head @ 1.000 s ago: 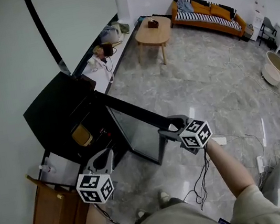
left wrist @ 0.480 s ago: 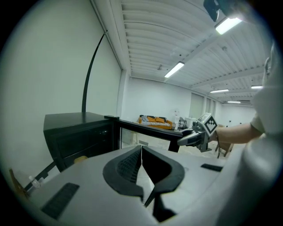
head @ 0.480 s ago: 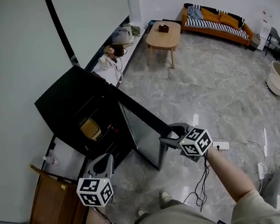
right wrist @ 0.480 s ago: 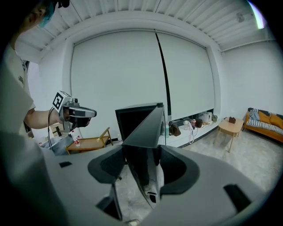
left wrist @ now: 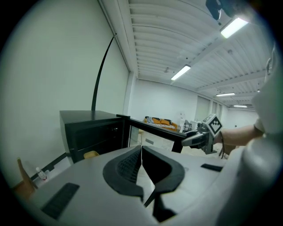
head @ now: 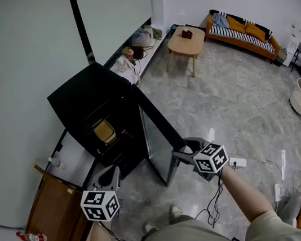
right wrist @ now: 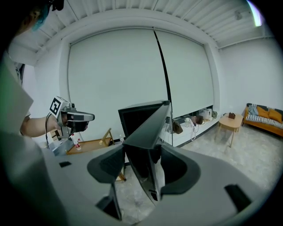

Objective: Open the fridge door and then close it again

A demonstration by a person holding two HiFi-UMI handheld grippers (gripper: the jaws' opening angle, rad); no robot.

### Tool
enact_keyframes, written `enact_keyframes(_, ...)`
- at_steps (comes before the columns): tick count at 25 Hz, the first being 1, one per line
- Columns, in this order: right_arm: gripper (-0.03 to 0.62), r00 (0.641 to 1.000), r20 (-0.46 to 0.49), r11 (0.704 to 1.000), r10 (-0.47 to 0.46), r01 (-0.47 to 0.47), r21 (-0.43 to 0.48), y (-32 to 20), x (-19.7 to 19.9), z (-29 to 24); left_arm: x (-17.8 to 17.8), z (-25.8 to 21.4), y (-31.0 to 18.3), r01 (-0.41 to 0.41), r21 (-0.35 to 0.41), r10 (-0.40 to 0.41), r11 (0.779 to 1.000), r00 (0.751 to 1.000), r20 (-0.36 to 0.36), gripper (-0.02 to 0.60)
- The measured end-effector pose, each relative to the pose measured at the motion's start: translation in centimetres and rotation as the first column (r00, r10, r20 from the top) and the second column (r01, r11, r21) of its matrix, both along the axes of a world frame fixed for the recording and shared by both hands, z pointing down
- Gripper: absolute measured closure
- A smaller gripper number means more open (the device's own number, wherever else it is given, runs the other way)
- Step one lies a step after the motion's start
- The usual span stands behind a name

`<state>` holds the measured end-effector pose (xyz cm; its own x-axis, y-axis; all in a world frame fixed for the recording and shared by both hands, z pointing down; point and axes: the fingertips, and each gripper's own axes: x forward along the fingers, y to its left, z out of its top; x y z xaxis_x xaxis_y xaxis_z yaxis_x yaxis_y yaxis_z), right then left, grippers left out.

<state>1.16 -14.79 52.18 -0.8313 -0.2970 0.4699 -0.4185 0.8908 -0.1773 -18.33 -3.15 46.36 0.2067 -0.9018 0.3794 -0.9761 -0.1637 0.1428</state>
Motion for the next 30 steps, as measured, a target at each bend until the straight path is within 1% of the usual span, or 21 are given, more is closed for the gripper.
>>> enact_keyframes(6,0.361,1.0,0.01,1.0,-0.015,0.015,-0.022,1.8,-2.3,-0.3,-2.1,0.0,1.6,0.036,0.006,-0.036,0.999,0.999,-0.012,0.572)
enact_keyframes(14,0.368,0.998,-0.01,0.998,-0.058,0.058,-0.006,4.4,-6.1,-0.8,-4.8,0.2,3.7,0.081,0.006,-0.081,0.997,0.997,-0.015,0.572)
enact_keyframes(20,0.368,0.998,-0.038,0.999,-0.044,0.045,0.012,5.6,-9.5,-0.9,-6.9,0.3,5.3,0.121,0.006,-0.121,0.993,0.992,-0.022,0.572)
enact_keyframes(25,0.361,0.999,-0.035,0.999,-0.035,0.036,0.029,6.2,-12.1,-1.0,-8.8,0.3,6.5,0.154,0.006,-0.154,0.988,0.988,-0.026,0.572)
enact_keyframes(30,0.352,0.999,-0.026,0.999,-0.027,0.027,0.027,6.5,-14.4,-0.9,-10.7,0.6,7.4,0.182,0.004,-0.182,0.983,0.983,-0.031,0.572)
